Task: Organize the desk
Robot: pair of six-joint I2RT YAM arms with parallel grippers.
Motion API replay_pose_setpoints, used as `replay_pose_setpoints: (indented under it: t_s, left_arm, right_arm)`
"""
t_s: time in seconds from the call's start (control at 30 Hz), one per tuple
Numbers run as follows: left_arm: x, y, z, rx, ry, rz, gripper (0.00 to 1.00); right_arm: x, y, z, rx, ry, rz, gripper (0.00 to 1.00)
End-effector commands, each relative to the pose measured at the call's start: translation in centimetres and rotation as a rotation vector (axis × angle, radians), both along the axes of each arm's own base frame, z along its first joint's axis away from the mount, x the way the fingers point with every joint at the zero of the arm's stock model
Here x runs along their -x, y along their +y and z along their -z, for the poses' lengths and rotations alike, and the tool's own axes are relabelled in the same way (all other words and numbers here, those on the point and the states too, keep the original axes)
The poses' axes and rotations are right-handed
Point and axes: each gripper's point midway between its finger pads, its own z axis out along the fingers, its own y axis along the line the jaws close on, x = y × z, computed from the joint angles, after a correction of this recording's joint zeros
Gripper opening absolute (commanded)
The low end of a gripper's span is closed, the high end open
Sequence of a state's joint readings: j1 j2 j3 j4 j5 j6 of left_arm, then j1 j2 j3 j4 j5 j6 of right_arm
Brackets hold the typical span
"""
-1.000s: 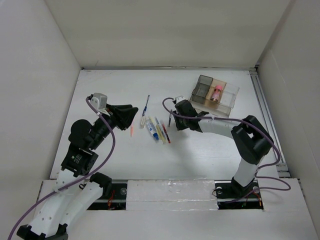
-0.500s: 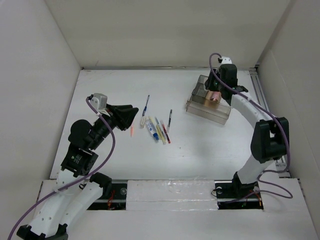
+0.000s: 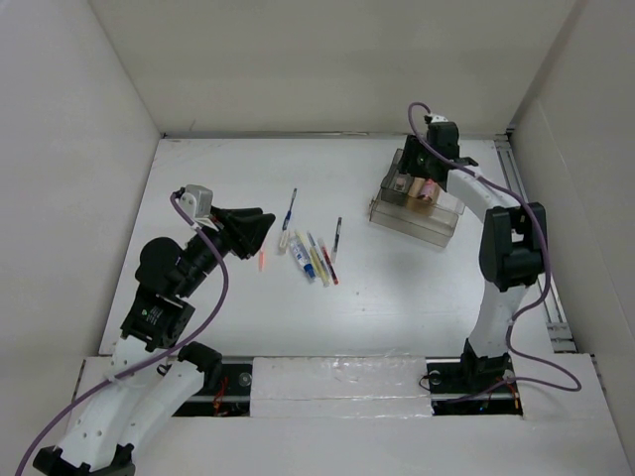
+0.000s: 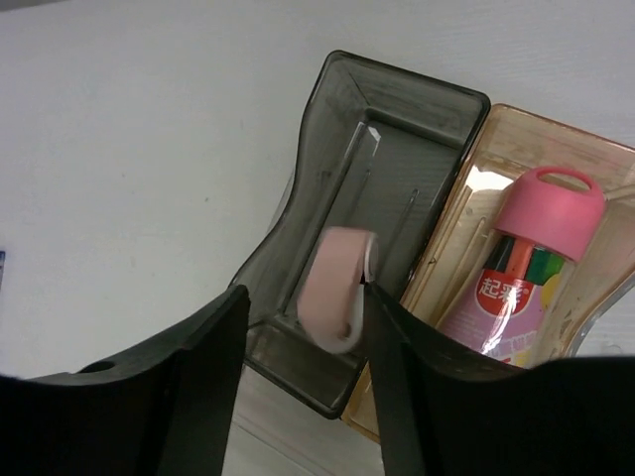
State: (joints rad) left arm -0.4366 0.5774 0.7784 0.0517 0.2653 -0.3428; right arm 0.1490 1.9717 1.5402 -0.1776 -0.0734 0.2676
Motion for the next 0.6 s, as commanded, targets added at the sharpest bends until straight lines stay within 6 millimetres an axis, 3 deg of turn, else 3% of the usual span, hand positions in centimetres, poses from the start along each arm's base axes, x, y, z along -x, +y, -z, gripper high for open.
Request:
replay_pose_setpoints:
  t_s: [0.0, 0.1, 0.17, 0.2, 0.23, 0.27, 0.3, 0.37, 0.4, 0.43, 0.47, 0.53, 0.57]
  left_arm:
    - [0.5, 0.1, -1.0, 0.017, -0.045, 0.006, 0.35]
    - [0.3, 0.2, -1.2, 0.020, -0.049, -0.003, 0.35]
    - [0.4, 0.0, -1.1, 0.016, -0.042, 0.011, 0.35]
    - [0.5, 0.3, -1.3, 0.022, -0.053, 0.000, 0.35]
    - [0.5, 0.3, -1.3, 0.022, -0.053, 0.000, 0.35]
    - [0.2, 0.7, -1.5, 0.029, -0.055, -0.030, 0.35]
    - [0.3, 1.1, -1.6, 0.034, -0.052, -0.047, 0.35]
    - [0.0, 2.1, -1.7, 0.049, -0.036, -0.109, 0.34]
    - [-0.2, 2.5, -1.6, 0.052, -0.033, -0.135, 0.34]
    - [-0.3, 3.0, -1.6, 0.064, -0.028, -0.166, 0.34]
    - [-0.7, 4.1, -1.4, 0.077, -0.015, -0.230, 0.34]
    - [-0.8, 5.2, -1.8, 0.103, -0.011, -0.291, 0.34]
    - [-0.9, 5.8, -1.8, 0.113, -0.007, -0.326, 0.34]
  right_arm:
    - [-0.7, -0.7, -4.2, -0.018, -0.096, 0.031, 0.57]
    - [0.1, -0.6, -4.9, -0.014, -0.121, 0.037, 0.63]
    - [1.3, 1.2, -6.8, -0.038, -0.161, -0.023, 0.56]
    - [3.8, 5.4, -8.3, -0.057, -0.224, -0.146, 0.28]
    - [3.9, 5.5, -8.3, -0.057, -0.225, -0.147, 0.27]
    - [5.3, 6.9, -6.9, -0.048, -0.202, -0.178, 0.16]
    - [6.1, 8.3, -8.1, -0.047, -0.245, -0.202, 0.01]
    - [9.9, 14.8, -7.5, -0.060, -0.234, -0.343, 0.00]
    - [10.1, 14.8, -7.1, -0.059, -0.229, -0.343, 0.00]
    - [11.0, 16.2, -7.1, -0.067, -0.229, -0.368, 0.00]
    - [12.9, 19.1, -7.2, -0.077, -0.238, -0.428, 0.00]
    - [14.3, 21.6, -6.8, -0.075, -0.229, -0.458, 0.00]
    - [16.2, 24.0, -6.3, -0.067, -0.211, -0.508, 0.05]
